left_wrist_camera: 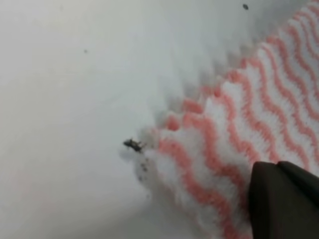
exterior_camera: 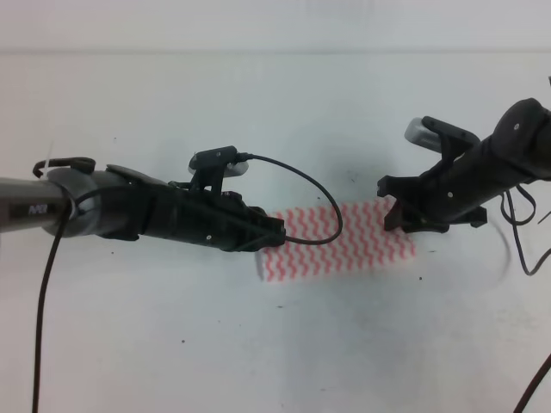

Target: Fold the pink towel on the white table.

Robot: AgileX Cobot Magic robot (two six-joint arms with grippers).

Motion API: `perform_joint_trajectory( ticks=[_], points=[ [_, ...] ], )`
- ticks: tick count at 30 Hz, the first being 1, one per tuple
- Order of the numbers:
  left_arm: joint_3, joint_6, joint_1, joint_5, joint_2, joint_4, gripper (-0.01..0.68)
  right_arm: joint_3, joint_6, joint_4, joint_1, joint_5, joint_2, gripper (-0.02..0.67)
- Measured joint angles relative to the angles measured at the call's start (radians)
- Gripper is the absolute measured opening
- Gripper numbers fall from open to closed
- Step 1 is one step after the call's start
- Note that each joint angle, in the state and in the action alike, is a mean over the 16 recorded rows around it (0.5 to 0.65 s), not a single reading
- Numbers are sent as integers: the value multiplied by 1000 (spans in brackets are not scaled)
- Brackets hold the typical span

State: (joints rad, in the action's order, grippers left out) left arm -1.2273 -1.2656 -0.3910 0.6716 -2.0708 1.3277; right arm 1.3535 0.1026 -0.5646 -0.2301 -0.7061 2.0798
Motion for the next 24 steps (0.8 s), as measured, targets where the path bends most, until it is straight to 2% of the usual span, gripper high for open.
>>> perform_joint_trajectory(
  ticks=[4,10,24],
  points=[
    [0,1,0,4,0,-1,-5,2,0,-2,0,-1,2,63],
    [0,5,0,5,0,-1,-5,11,3,-9,0,-8,-17,-2],
    [0,9,0,7,0,-4,-6,49,65,-94,-50,-21,-82,-16]
  ],
)
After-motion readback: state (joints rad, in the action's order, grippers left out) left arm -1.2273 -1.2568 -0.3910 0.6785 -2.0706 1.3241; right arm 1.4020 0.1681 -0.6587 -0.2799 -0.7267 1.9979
